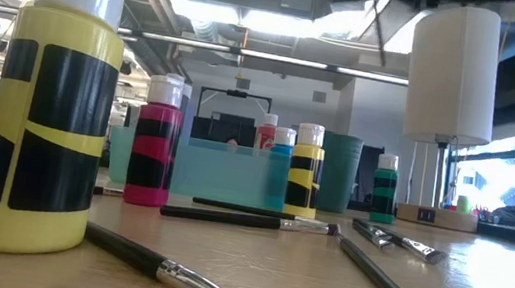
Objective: Pick & Place Paint Supplies
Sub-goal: Put the black paint brush into the dark green cup, then put the small green paint bottle into the green bin
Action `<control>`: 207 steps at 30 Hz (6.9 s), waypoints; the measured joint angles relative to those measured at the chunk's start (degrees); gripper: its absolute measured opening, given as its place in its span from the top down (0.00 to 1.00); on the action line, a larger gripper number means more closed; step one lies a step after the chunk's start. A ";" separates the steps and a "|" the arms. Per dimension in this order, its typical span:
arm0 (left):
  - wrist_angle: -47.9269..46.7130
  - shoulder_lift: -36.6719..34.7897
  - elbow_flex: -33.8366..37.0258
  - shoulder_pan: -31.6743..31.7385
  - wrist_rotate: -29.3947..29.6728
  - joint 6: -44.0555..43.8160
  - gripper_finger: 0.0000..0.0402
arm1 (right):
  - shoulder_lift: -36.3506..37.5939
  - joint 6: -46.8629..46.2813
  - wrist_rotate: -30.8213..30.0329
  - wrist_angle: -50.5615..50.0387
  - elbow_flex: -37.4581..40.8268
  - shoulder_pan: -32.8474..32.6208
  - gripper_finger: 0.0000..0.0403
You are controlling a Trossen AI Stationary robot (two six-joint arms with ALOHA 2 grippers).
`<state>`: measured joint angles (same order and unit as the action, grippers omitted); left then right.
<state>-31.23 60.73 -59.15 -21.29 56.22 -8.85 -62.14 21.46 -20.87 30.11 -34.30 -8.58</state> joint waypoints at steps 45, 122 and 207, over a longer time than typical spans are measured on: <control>56.31 -16.22 34.77 1.48 -11.43 20.33 0.77 | -9.05 -19.67 12.26 23.13 7.89 27.57 0.96; 45.52 -16.18 35.47 2.64 -20.25 11.49 0.86 | -0.19 -32.31 81.10 -5.12 2.89 21.44 0.47; 42.98 -16.18 35.47 2.64 -20.32 9.56 0.89 | -8.51 -41.68 -0.10 -47.85 0.85 18.75 0.27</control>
<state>11.75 44.56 -23.68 -18.65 35.90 0.71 -70.65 -20.22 -20.97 -17.74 -33.45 10.17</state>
